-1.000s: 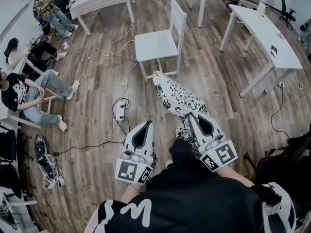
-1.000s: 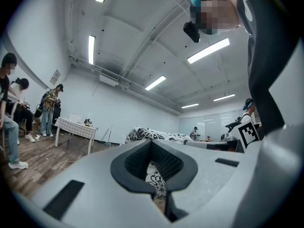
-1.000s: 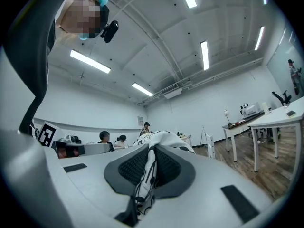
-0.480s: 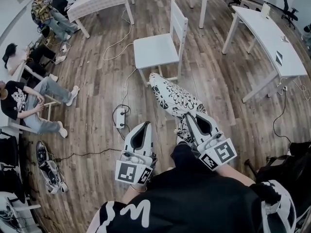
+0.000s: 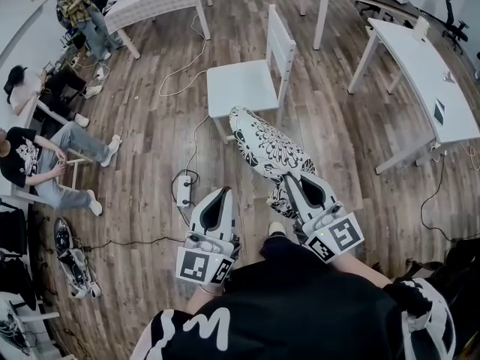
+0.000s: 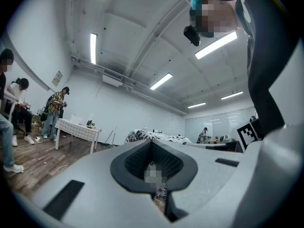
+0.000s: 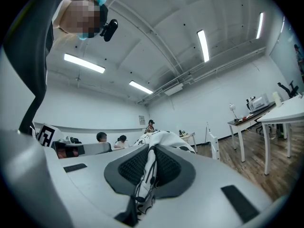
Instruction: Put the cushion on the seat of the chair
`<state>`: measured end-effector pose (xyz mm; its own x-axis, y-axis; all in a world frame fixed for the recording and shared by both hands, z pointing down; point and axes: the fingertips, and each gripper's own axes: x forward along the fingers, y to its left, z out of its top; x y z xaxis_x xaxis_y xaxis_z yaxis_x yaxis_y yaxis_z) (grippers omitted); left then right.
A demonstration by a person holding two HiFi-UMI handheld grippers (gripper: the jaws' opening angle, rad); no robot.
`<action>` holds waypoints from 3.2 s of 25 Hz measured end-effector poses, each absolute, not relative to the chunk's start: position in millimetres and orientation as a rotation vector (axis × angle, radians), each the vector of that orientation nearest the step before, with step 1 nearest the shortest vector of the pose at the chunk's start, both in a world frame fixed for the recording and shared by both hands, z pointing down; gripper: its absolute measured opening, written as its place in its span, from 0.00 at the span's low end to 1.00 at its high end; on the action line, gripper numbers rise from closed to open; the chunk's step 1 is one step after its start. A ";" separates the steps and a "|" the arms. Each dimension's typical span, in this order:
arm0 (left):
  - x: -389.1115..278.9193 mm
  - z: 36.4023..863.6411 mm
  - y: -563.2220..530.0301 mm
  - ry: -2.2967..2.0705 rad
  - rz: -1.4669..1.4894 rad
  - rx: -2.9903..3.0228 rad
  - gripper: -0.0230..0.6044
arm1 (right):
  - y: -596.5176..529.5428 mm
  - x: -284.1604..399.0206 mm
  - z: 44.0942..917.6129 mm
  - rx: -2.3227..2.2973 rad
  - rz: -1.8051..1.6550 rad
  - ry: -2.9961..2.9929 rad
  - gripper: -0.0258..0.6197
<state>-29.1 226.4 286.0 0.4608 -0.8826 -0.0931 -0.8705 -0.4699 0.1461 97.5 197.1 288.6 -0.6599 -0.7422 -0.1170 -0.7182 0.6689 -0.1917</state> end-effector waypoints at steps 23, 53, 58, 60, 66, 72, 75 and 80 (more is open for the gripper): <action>-4.2 285.1 133.1 -1.613 -0.284 2.547 0.04 | 94.8 112.2 300.8 -1.116 -0.269 2.759 0.09; -6.2 294.4 74.0 -1.589 -0.298 2.566 0.04 | 41.7 108.7 310.1 -1.129 -0.271 2.769 0.09; -14.8 297.5 49.0 -1.575 -0.288 2.575 0.04 | 14.0 102.6 310.6 -1.150 -0.262 2.757 0.09; -22.2 297.1 35.4 -1.573 -0.287 2.574 0.04 | 0.3 96.9 309.1 -1.157 -0.258 2.753 0.09; -43.8 291.8 -7.2 -1.566 -0.299 2.583 0.04 | -39.3 76.6 308.6 -1.172 -0.257 2.756 0.09; -62.2 290.5 -48.0 -1.542 -0.298 2.587 0.04 | -76.0 58.0 308.5 -1.192 -0.266 2.755 0.09; -72.4 284.9 -69.3 -1.532 -0.292 2.597 0.04 | -97.5 49.0 304.2 -1.212 -0.272 2.748 0.09; -94.5 277.6 -110.6 -1.514 -0.280 2.602 0.04 | -135.4 29.5 296.9 -1.241 -0.274 2.741 0.09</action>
<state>-94.5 -110.6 277.6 0.4833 -0.8698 -0.0994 -0.8479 -0.4933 0.1941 29.5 -135.4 296.9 -0.6564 -0.7536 -0.0348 -0.7318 0.6473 -0.2131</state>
